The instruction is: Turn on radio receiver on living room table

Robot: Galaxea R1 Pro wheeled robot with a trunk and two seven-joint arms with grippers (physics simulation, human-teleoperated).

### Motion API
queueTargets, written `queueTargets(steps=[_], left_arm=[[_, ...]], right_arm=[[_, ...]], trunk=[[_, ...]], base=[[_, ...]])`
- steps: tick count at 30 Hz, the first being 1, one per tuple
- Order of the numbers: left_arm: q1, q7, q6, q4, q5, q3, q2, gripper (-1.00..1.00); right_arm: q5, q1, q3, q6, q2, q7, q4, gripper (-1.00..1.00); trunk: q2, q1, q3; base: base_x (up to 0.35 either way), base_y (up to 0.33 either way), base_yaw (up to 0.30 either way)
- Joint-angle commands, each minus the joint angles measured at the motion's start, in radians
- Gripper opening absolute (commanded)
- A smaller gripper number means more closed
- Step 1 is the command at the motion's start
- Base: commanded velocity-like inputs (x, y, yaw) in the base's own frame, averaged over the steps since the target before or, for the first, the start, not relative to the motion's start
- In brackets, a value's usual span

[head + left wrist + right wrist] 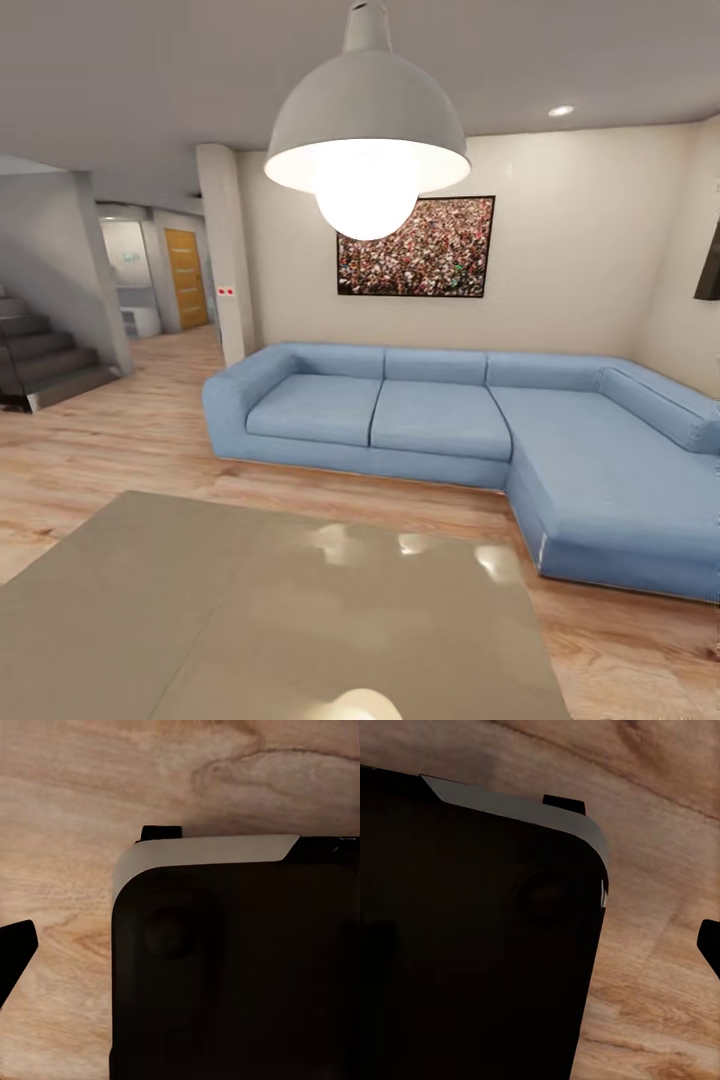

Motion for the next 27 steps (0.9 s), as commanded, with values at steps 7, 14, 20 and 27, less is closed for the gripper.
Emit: queueTargets(steps=[7, 14, 20, 27], left_arm=[[0.000, 0.001, 0.000, 0.000, 0.000, 0.000, 0.000, 1.00], [0.000, 0.001, 0.000, 0.000, 0.000, 0.000, 0.000, 1.00], [0.000, -0.001, 0.000, 0.000, -0.003, -0.008, 0.000, 1.00], [0.000, -0.001, 0.000, 0.000, -0.005, -0.010, -0.001, 1.00]], right_arm=[[-0.001, 0.000, -0.001, -0.001, 0.001, 0.002, 0.000, 1.00], [-0.001, 0.000, -0.001, -0.001, 0.001, 0.002, 0.000, 1.00], [-0.001, 0.000, -0.001, -0.001, 0.000, 0.002, 0.000, 1.00], [0.000, 0.000, -0.001, -0.001, -0.001, 0.002, 0.000, 1.00]], trunk=[[0.000, 0.000, 0.004], [0.000, 0.000, 0.008], [0.000, 0.000, 0.009], [0.000, 0.000, 0.009]], base=[[0.004, 0.003, -0.203], [0.000, 0.000, -0.216], [0.127, 0.112, -0.055], [0.195, 0.176, -0.005]])
